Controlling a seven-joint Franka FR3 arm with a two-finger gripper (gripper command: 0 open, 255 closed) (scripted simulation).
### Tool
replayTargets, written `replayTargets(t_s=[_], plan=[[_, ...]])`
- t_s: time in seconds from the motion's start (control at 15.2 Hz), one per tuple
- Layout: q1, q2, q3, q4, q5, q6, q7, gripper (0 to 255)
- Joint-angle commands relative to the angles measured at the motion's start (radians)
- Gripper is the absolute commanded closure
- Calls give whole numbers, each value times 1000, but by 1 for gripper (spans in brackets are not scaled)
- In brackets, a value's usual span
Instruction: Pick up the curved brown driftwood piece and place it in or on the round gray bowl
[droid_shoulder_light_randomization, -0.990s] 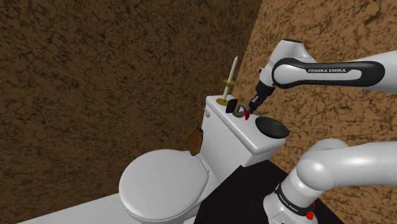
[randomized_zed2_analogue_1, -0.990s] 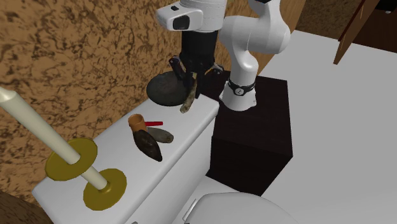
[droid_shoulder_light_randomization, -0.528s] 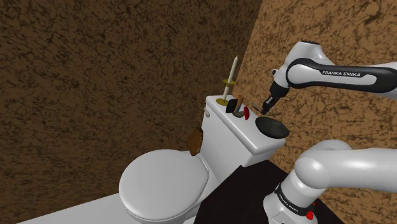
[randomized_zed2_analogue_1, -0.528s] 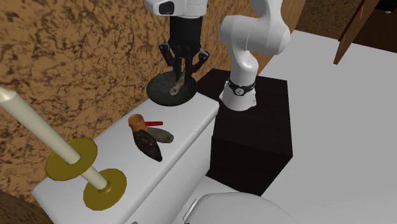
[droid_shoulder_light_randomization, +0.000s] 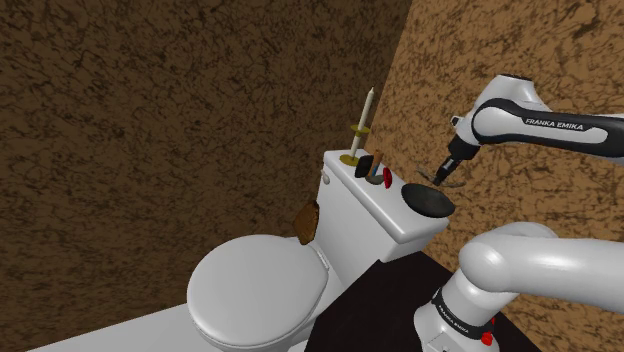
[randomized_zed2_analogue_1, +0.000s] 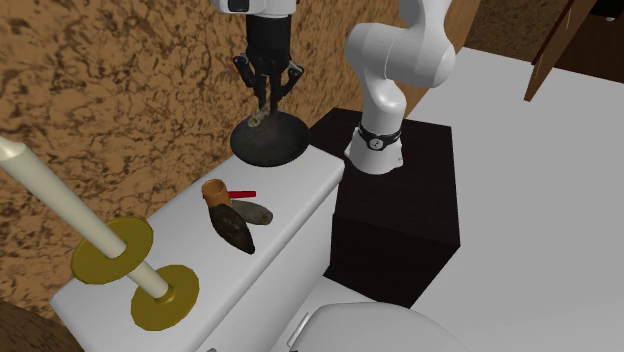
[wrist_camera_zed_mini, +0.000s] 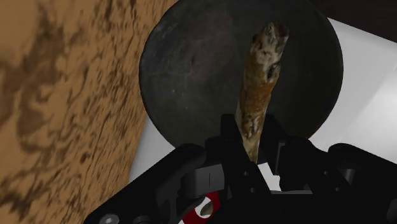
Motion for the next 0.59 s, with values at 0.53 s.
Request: replayTargets(t_s=[0.53], plan=[[-26, 40, -56, -107, -56, 146, -2, 255]])
